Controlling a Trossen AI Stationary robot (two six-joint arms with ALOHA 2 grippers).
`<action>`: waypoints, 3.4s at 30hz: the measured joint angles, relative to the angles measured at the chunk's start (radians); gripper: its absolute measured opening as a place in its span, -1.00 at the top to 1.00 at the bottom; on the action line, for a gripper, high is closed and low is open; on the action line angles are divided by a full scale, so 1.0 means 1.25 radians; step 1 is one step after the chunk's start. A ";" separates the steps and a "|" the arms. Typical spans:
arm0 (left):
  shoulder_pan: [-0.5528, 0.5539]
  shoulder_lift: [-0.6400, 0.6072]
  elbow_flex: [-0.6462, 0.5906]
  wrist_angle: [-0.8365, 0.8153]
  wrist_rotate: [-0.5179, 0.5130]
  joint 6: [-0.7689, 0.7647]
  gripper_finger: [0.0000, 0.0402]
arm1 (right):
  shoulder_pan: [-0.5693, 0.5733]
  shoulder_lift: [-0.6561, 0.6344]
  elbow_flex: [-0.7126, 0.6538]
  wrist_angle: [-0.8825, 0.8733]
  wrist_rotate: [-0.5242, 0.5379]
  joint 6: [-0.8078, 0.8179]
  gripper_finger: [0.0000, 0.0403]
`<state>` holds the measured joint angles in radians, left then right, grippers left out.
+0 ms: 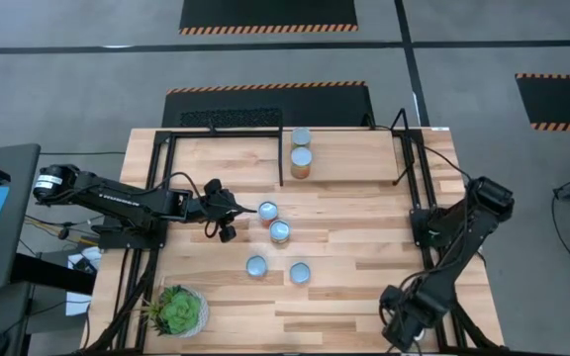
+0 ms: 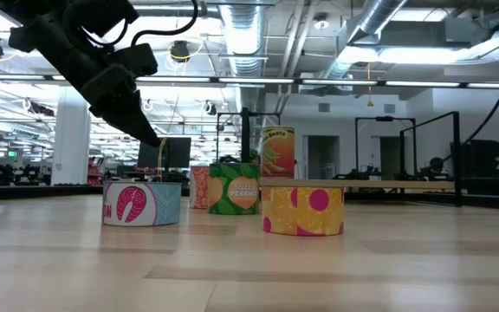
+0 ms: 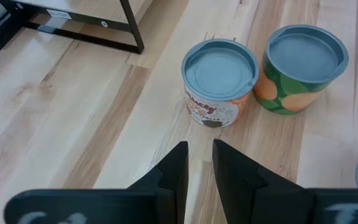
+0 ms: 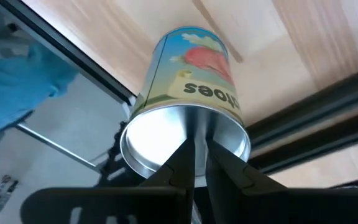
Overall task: Pick and place cans onto a shelf
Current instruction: Put the canned tomatoes on the shelf
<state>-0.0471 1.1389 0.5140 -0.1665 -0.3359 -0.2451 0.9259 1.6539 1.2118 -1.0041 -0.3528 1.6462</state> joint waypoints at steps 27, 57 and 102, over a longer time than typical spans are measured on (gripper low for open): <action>0.000 0.000 0.000 -0.001 0.034 0.001 0.68 | -0.491 -0.002 0.002 -0.086 0.256 -0.734 0.68; 0.000 0.000 0.000 0.000 0.033 0.046 0.68 | -0.952 0.006 0.051 0.078 0.347 -1.296 0.68; 0.000 0.000 0.000 -0.022 0.027 -0.042 0.68 | -1.136 -0.130 -0.033 0.182 0.101 -1.631 0.68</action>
<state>-0.0471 1.1393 0.5140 -0.1937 -0.3019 -0.2971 -0.4937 1.4915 1.1702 -0.7770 -0.2265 -0.3921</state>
